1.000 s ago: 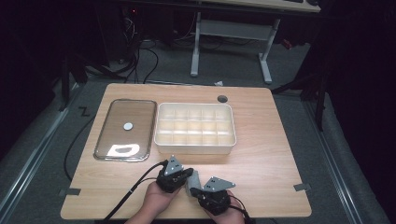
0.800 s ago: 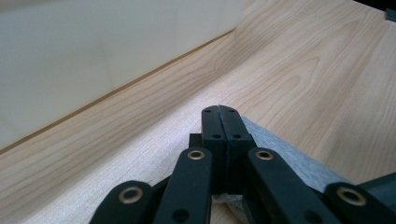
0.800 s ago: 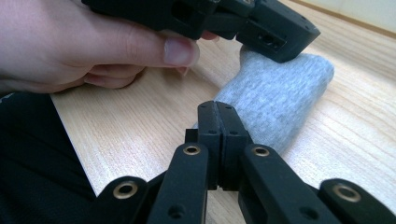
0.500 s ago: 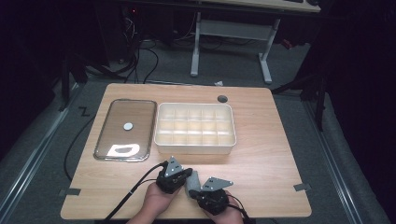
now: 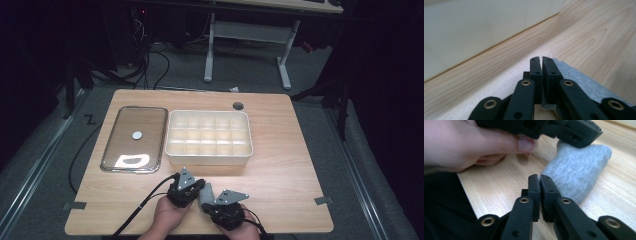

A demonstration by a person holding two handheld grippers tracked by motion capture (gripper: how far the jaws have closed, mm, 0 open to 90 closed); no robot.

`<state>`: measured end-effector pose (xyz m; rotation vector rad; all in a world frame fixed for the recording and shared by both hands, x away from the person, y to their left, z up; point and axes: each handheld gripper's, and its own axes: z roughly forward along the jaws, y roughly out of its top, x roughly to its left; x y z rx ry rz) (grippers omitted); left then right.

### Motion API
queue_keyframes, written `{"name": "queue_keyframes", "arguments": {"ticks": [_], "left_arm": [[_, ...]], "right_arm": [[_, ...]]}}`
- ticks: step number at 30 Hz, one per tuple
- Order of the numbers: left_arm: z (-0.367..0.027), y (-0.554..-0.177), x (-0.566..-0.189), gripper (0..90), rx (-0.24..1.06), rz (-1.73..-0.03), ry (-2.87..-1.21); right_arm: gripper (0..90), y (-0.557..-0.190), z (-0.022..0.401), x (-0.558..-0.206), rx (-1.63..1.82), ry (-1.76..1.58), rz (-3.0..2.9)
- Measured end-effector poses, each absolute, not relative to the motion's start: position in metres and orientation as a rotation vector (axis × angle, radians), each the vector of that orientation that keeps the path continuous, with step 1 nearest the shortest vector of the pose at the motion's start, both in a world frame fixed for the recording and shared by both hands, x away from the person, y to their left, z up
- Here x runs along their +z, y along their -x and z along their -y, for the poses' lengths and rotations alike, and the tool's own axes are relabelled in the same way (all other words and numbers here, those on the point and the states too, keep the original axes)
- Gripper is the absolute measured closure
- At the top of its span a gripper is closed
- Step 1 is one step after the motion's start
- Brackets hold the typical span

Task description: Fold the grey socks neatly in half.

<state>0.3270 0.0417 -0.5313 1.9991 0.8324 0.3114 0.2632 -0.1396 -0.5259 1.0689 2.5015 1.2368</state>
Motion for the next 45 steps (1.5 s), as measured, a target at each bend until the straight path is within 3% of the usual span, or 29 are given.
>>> {"name": "queue_keyframes", "arguments": {"ticks": [7,16,24,28,40,45], "left_arm": [[-0.043,-0.326,-0.531,79.6,0.309,-0.826,-1.985],[-0.044,-0.326,-0.531,77.9,0.31,-0.828,-1.977],[-0.045,-0.325,-0.531,76.2,0.312,-0.837,-1.956],[-0.053,-0.325,-0.529,69.4,0.306,-0.863,-1.904],[-0.155,-0.308,-0.506,50.8,0.539,-0.968,-1.858],[-0.163,-0.297,-0.509,46.8,0.583,-0.964,-1.914]], "right_arm": [[78.4,-0.267,0.153,-0.511,1.42,-1.12,-2.407],[40.4,-0.28,0.156,-0.518,1.326,-1.365,-2.32],[42.2,-0.286,0.152,-0.531,1.3,-1.431,-2.381],[45.9,-0.286,0.15,-0.531,1.299,-1.413,-2.391],[54.6,-0.29,0.144,-0.53,1.294,-1.344,-2.471],[58.6,-0.293,0.142,-0.528,1.281,-1.308,-2.513]]}}
